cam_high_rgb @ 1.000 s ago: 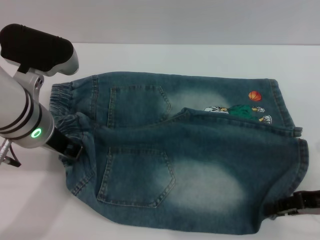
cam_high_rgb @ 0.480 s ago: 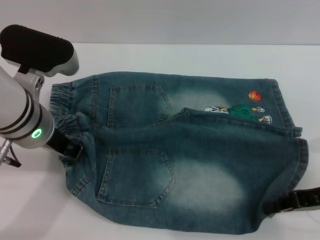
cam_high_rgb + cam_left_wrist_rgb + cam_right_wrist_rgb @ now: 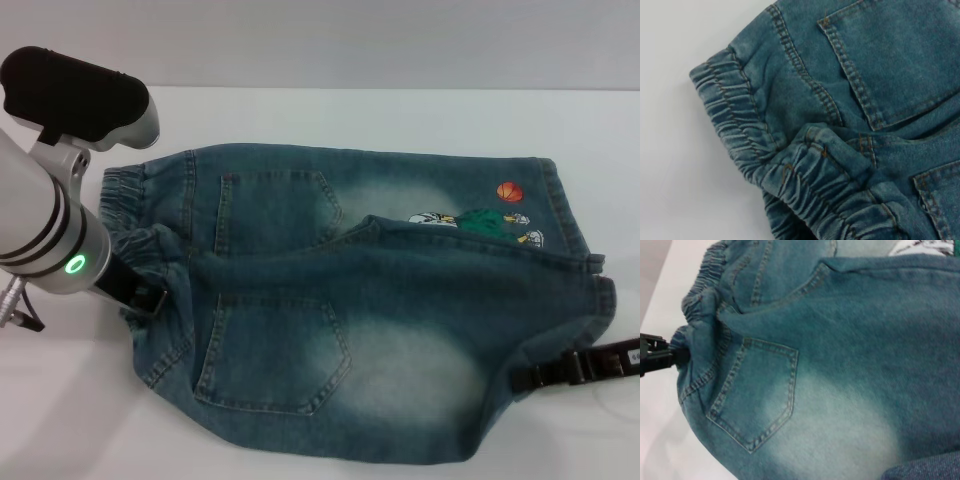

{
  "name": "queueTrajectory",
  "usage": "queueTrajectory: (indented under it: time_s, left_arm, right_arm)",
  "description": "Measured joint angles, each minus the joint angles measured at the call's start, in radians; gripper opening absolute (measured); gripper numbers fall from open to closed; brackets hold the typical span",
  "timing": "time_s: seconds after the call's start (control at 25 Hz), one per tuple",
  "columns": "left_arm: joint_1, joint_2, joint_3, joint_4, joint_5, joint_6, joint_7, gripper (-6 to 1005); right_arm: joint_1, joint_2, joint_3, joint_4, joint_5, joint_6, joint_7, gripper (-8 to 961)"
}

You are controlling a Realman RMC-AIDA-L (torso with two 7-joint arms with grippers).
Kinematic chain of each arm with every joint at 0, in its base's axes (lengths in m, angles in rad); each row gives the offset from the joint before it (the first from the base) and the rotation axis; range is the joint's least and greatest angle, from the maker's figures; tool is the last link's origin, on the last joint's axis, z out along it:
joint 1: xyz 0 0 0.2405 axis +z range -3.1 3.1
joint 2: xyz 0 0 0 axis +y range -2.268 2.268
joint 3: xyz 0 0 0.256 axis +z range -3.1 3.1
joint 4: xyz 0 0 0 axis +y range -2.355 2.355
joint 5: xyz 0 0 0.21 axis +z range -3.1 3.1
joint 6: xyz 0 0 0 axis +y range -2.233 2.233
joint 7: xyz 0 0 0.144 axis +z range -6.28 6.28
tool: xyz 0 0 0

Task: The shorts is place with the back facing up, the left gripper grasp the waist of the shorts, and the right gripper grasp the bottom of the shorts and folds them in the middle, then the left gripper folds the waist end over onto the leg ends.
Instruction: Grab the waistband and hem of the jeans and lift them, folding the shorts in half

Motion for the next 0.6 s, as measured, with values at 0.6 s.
queueTrajectory:
  time_s: [0.6]
  left_arm:
    - [0.014, 0.003, -0.07, -0.014, 0.003, 0.068, 0.015, 201]
  right_arm:
    - [-0.008, -0.001, 0.013, -0.051, 0.117, 0.045, -0.077, 0]
